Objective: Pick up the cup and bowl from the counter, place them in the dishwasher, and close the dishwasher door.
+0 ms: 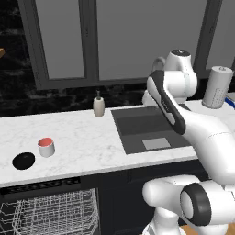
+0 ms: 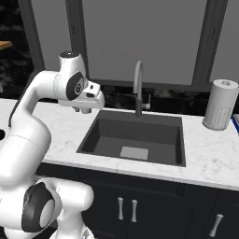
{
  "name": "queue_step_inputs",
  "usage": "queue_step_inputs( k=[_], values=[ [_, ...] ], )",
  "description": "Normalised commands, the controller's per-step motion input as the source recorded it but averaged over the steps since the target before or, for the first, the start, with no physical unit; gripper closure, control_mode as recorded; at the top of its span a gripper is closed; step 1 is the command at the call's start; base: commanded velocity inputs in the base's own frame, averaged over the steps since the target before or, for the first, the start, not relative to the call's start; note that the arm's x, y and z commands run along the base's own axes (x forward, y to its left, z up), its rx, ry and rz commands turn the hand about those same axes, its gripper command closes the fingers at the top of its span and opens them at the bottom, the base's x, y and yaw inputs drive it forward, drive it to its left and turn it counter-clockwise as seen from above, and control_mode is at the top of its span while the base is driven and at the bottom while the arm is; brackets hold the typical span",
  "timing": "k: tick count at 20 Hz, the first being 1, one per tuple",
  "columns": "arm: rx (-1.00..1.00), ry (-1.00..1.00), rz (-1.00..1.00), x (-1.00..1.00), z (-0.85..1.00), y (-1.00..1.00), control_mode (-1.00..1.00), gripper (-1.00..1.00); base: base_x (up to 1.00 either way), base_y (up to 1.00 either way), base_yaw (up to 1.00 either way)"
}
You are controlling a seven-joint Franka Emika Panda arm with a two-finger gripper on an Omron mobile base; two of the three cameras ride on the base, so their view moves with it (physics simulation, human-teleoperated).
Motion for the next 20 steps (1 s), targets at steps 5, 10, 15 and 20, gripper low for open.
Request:
queue_step_inputs(
  k=[5, 10, 15, 20],
  values=[
    [0.0, 0.02, 0.0, -0.03, -0.08, 0.08, -1.0, -1.0, 0.0, 0.0, 0.0],
    [0.0, 0.19, 0.08, 0.1, -0.42, 0.51, -1.0, -1.0, 0.0, 0.0, 0.0],
    [0.0, 0.1, 0.08, 0.52, -0.54, 0.84, -1.0, -1.0, 0.0, 0.0, 0.0],
    [0.0, 0.01, 0.07, 0.5, -0.56, 0.98, -1.0, -1.0, 0.0, 0.0, 0.0]
  ],
)
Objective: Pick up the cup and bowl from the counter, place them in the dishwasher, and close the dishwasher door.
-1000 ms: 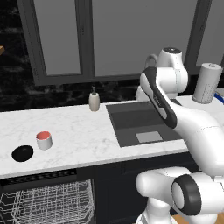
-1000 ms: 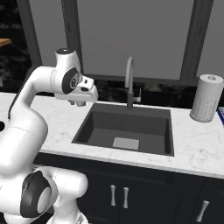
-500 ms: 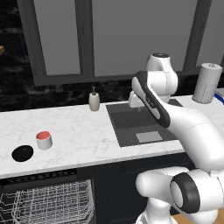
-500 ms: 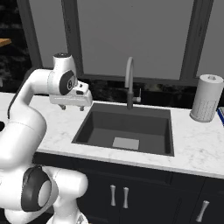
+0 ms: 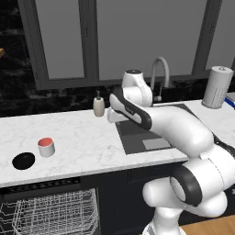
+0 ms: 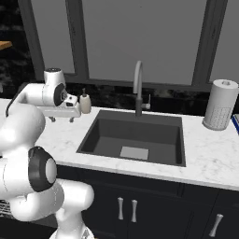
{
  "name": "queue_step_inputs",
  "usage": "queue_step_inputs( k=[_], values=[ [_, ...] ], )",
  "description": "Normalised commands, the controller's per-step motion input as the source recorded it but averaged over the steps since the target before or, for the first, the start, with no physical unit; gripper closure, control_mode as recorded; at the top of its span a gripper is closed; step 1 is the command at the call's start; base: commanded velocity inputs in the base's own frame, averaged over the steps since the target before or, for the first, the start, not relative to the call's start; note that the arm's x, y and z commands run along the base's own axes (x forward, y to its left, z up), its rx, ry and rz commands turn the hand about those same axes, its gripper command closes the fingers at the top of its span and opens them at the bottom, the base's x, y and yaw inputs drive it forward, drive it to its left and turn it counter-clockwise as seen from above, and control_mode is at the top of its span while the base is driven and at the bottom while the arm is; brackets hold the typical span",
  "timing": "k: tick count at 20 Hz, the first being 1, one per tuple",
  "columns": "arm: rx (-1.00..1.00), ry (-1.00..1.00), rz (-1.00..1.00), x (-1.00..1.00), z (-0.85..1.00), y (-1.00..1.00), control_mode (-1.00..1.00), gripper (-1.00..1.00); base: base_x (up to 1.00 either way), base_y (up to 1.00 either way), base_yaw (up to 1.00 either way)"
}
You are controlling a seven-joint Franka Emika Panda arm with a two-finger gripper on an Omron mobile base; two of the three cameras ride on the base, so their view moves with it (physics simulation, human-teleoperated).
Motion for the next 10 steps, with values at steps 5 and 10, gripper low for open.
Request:
queue_step_inputs(
  k=[5, 10],
  values=[
    [0.0, 0.03, 0.07, 0.55, -0.6, 0.99, -1.0, -1.0, 0.0, 0.0, 0.0],
    [0.0, 0.05, 0.08, 0.38, -0.49, 1.0, -1.0, -1.0, 0.0, 0.0, 0.0]
  ],
)
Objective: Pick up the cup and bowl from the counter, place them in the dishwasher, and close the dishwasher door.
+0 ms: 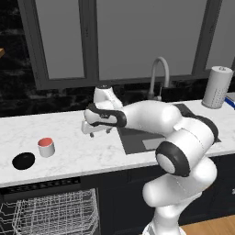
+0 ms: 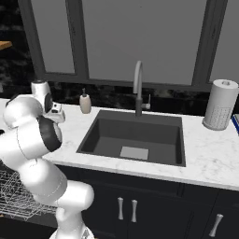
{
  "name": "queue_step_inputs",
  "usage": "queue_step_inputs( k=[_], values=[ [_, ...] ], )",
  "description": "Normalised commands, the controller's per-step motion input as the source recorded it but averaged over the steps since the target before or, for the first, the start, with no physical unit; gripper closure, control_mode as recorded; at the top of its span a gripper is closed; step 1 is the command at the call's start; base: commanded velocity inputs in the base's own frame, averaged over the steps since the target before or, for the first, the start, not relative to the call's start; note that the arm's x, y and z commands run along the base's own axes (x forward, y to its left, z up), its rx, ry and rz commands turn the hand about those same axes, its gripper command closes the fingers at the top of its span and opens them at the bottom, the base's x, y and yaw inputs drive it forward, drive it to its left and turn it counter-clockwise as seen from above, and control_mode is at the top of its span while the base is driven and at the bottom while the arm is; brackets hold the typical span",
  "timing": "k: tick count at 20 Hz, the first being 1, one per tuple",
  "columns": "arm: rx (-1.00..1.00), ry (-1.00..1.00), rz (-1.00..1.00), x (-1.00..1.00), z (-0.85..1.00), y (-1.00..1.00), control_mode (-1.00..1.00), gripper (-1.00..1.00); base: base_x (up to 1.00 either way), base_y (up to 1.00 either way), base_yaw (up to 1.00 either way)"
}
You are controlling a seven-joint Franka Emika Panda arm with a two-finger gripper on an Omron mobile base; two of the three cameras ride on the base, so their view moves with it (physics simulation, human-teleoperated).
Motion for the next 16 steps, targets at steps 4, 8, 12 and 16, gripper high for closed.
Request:
queue_step_inputs(
  k=[4, 8, 12, 16],
  values=[
    [-0.04, 0.13, 0.11, -0.07, -0.13, 1.0, -1.0, -1.0, 0.0, 0.0, 0.0],
    [-0.01, 0.14, 0.12, -0.29, 0.0, 0.69, -1.0, -1.0, 0.0, 0.0, 0.0],
    [0.0, 0.09, 0.07, -0.06, -0.09, 0.61, -1.0, -1.0, 0.0, 0.0, 0.0],
    [0.0, 0.0, 0.0, 0.0, -0.21, 0.48, -1.0, -1.0, 0.0, 0.0, 0.0]
  ],
)
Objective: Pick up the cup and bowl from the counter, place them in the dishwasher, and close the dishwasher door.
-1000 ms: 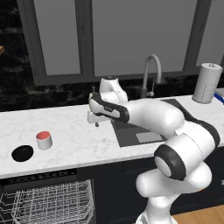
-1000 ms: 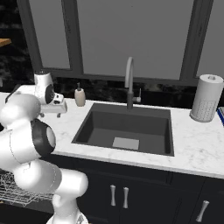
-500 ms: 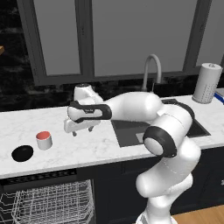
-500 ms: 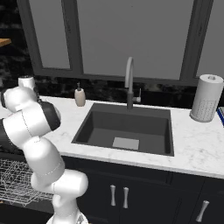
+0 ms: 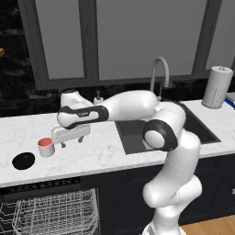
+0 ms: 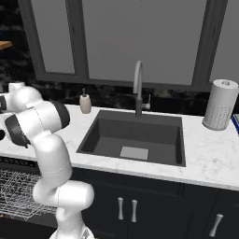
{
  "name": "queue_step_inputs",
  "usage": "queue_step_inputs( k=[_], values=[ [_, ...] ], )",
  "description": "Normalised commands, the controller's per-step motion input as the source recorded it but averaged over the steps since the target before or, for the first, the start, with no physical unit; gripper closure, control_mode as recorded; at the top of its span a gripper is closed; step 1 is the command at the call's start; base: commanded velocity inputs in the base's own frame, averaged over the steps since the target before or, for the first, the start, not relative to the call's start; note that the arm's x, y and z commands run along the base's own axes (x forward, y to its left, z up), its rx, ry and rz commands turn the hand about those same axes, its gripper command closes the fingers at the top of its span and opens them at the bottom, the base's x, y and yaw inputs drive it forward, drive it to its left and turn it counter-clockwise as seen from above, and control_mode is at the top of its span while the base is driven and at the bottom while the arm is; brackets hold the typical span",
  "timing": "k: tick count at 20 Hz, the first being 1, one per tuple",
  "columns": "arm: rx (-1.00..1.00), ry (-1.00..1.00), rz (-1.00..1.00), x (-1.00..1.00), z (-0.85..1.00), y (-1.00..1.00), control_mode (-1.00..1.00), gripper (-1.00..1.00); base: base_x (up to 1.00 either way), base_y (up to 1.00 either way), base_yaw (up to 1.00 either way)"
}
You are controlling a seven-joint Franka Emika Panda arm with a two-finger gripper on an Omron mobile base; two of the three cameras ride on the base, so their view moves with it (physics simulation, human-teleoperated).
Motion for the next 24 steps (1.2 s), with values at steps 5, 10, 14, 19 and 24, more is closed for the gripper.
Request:
queue_step_inputs(
  k=[5, 10, 14, 19, 24],
  values=[
    [0.0, 0.0, 0.0, 0.03, -0.11, 0.32, -1.0, -1.0, 0.0, 0.0, 0.0],
    [0.08, 0.0, -0.1, 0.26, 0.0, 0.37, -1.0, -1.0, 0.0, 0.0, 0.0],
    [0.15, -0.05, -0.16, 0.19, -0.03, 0.17, -1.0, -1.0, 0.0, 0.0, 0.0],
    [-0.1, -0.1, -0.09, 0.31, -0.26, 0.39, -1.0, -1.0, 0.0, 0.0, 0.0],
    [-0.15, -0.07, -0.05, 0.1, -0.01, 0.38, -1.0, -1.0, 0.0, 0.0, 0.0]
  ],
)
